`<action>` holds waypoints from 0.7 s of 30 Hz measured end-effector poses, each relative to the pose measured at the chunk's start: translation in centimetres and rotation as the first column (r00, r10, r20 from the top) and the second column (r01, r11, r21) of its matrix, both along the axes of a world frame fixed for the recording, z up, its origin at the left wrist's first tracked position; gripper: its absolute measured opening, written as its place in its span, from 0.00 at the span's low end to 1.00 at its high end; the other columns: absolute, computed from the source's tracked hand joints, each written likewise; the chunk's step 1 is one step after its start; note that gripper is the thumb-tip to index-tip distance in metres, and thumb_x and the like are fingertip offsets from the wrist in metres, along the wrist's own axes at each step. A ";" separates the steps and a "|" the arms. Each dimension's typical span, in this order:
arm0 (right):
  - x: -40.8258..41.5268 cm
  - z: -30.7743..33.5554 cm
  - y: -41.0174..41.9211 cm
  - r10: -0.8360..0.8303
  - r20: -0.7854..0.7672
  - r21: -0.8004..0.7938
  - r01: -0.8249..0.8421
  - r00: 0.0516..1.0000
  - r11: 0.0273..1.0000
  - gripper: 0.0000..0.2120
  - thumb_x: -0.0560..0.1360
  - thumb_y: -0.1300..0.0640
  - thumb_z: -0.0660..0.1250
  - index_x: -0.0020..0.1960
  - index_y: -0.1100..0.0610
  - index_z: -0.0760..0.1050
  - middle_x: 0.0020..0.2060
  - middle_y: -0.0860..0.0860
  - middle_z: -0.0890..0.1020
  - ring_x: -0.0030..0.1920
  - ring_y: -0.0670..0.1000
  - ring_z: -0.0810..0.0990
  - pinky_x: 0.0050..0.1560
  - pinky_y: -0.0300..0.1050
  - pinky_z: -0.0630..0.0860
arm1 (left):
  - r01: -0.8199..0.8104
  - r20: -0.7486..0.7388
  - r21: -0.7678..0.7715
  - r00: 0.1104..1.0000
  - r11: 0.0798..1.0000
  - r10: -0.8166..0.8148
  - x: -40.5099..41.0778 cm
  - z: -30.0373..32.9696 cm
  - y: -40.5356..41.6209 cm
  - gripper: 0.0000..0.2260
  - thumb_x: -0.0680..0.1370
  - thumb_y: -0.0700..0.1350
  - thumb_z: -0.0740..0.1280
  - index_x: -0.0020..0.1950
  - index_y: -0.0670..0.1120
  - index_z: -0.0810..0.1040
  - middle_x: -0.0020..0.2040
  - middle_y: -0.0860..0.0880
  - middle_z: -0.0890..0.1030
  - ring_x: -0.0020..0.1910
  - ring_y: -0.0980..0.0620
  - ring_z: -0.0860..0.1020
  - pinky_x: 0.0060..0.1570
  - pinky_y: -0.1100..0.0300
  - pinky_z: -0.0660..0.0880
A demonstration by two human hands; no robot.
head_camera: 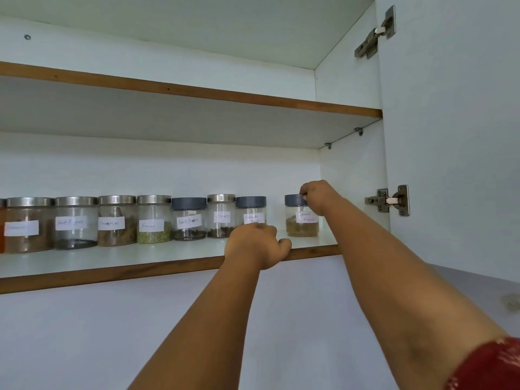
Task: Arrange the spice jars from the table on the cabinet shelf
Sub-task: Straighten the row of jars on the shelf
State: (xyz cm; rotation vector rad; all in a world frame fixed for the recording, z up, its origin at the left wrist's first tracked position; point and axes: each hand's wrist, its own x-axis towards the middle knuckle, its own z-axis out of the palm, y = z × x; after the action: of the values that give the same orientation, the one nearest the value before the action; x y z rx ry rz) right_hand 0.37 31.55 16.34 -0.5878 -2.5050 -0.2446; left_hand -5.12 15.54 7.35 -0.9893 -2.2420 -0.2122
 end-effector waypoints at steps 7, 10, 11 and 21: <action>-3.2 0.2 -0.7 -0.003 0.031 -0.035 0.004 0.999 0.999 0.19 0.80 0.61 0.61 0.70 0.61 0.68 0.67 0.56 0.73 0.66 0.55 0.73 0.67 0.45 0.70 | 0.026 -0.024 0.018 0.999 1.000 -0.026 0.2 0.3 0.0 0.20 0.76 0.60 0.53 0.44 0.46 0.76 0.39 0.48 0.75 0.41 0.48 0.74 0.36 0.57 0.68; -4.6 0.0 -0.6 0.021 -0.006 -0.026 -0.021 1.000 0.999 0.19 0.81 0.61 0.61 0.71 0.61 0.68 0.68 0.56 0.72 0.67 0.55 0.72 0.68 0.46 0.68 | 0.025 -0.018 0.038 1.000 0.999 -0.025 0.0 0.2 0.0 0.20 0.76 0.60 0.54 0.44 0.46 0.77 0.37 0.49 0.73 0.41 0.47 0.75 0.36 0.56 0.68; -5.2 -0.1 -0.5 0.036 -0.026 -0.029 -0.037 0.999 0.999 0.19 0.81 0.61 0.61 0.71 0.61 0.68 0.69 0.56 0.72 0.68 0.55 0.72 0.68 0.46 0.68 | 0.025 -0.020 0.048 1.000 0.999 -0.024 -0.1 0.1 0.1 0.20 0.76 0.60 0.54 0.45 0.46 0.77 0.37 0.49 0.73 0.41 0.47 0.75 0.36 0.57 0.68; -8.6 -1.9 2.3 0.092 -0.111 -0.114 -0.105 0.989 0.988 0.19 0.81 0.66 0.55 0.69 0.55 0.70 0.67 0.60 0.62 0.59 0.62 0.74 0.62 0.51 0.74 | 0.076 -0.015 0.114 0.997 0.991 -0.074 -0.8 -0.1 0.5 0.18 0.75 0.60 0.56 0.42 0.48 0.77 0.33 0.51 0.71 0.40 0.49 0.74 0.32 0.59 0.64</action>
State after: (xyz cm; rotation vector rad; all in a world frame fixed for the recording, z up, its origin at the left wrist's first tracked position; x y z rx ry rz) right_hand -8.19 33.89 14.43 -0.5082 -2.4496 -0.0253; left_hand -5.94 15.99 7.21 -1.0111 -2.1588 -0.3640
